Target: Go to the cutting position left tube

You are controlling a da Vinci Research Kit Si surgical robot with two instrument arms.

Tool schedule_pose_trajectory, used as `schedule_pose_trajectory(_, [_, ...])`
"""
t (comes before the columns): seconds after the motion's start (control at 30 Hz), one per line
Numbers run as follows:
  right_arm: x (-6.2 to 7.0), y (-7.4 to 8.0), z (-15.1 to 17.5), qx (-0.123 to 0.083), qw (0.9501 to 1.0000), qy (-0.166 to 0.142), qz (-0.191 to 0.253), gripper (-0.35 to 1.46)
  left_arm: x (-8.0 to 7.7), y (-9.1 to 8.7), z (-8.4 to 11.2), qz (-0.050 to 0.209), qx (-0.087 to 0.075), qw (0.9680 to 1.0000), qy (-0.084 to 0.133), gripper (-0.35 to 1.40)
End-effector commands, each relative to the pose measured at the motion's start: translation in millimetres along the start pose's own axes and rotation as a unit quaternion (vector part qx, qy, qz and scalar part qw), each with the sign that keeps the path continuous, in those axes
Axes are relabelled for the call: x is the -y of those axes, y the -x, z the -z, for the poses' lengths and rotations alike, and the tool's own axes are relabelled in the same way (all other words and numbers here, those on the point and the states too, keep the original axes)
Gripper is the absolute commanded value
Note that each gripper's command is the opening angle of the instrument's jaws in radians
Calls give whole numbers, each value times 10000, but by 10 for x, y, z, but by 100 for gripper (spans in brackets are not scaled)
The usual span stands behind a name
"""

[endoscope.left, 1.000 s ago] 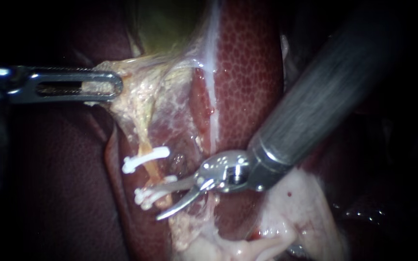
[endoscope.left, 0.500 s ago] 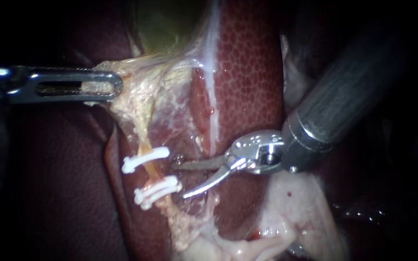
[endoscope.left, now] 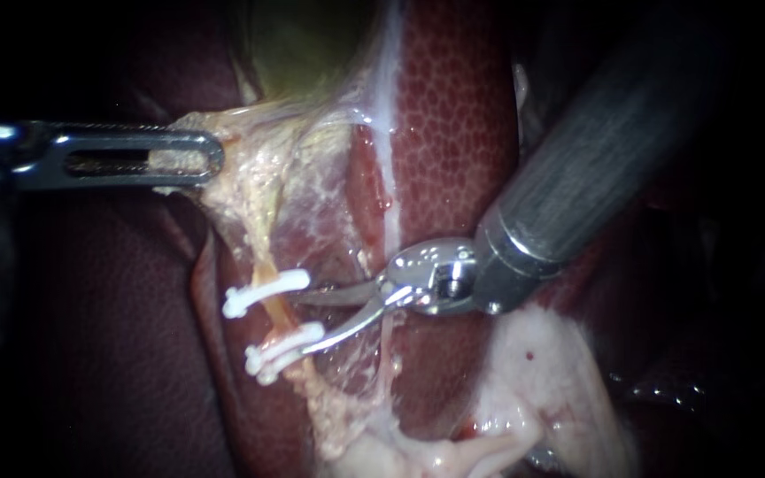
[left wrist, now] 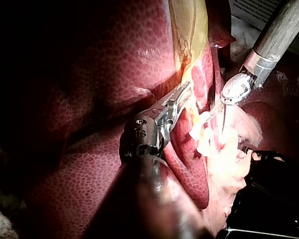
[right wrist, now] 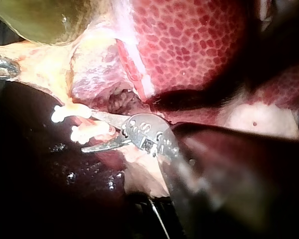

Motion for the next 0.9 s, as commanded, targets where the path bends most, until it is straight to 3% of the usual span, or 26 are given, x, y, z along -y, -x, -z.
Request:
schedule_pose_trajectory(0.03, [-1,0,-3,7,10000,-17,2,135,0,0,0,-1,1,10000,2,-35])
schedule_pose_trajectory(0.63, [1,-6,-24,-78,9995,-306,9,137,0,0,0,-1,1,10000,2,-35])
schedule_pose_trajectory(0.9, [3,-12,-27,-237,9986,-483,3,135,-4,0,-1,-4,-2,10000,-5,-35])
